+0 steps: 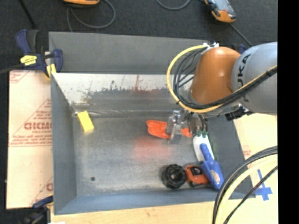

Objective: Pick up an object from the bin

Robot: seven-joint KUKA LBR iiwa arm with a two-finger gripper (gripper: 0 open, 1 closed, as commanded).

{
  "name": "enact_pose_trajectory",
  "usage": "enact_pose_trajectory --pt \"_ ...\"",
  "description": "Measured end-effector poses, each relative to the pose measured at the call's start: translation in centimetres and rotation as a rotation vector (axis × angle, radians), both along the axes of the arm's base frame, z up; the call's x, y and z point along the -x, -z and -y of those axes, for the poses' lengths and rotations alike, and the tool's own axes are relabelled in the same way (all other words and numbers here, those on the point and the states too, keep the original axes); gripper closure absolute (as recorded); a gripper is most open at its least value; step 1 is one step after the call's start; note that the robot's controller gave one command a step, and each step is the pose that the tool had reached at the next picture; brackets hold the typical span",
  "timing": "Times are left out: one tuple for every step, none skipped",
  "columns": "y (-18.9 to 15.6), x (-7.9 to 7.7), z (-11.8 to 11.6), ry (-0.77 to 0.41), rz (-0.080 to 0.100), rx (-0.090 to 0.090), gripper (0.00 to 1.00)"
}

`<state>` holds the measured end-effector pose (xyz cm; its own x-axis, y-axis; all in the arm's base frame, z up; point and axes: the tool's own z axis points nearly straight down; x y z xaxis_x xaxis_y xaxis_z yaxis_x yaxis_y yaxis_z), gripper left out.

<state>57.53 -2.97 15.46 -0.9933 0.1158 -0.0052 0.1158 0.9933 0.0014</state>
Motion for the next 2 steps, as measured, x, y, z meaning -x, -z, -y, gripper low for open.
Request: enact_pose_trajectory --pt "-0.85 0.02 -0.01 -0.001 -0.002 0.0 1.0" --pt "-1.77 -0.05 -0.01 -0.001 0.0 0.0 1.0"
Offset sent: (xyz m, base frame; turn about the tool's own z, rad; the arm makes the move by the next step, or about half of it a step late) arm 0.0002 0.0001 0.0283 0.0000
